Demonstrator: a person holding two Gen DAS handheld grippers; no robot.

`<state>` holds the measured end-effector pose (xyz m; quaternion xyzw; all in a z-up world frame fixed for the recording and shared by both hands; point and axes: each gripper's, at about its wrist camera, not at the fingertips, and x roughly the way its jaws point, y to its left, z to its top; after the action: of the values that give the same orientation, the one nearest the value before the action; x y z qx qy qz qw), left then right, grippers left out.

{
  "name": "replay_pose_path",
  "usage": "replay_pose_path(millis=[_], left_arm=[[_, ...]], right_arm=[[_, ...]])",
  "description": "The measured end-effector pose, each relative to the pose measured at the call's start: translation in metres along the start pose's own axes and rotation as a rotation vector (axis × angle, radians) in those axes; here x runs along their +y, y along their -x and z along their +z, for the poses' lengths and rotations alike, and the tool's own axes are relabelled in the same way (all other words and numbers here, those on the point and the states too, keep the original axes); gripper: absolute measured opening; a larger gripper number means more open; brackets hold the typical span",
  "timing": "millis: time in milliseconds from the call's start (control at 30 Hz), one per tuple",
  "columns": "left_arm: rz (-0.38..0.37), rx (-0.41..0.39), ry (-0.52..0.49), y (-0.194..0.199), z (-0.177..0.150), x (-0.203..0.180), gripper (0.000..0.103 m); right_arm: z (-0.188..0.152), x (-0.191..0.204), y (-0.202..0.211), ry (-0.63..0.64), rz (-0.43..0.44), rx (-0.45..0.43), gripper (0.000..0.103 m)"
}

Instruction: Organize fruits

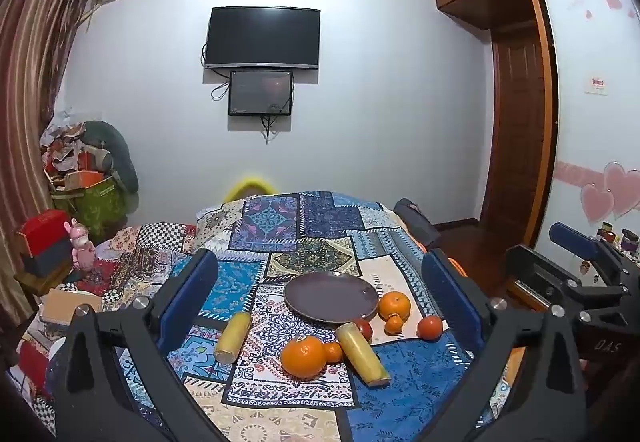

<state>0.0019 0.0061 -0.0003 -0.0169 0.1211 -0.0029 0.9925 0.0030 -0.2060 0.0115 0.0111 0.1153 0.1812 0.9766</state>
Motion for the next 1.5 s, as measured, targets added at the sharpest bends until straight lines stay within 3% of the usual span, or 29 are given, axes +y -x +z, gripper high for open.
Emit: replay_pose_path(millis=[1500], left_arm=[[0.01,-0.014,0.027,-0.0025,-0.0062,0.004,0.103]], right_arm=[[0.0001,0.0003,-0.0009,-0.001,-0.008,-0.014,0.103]])
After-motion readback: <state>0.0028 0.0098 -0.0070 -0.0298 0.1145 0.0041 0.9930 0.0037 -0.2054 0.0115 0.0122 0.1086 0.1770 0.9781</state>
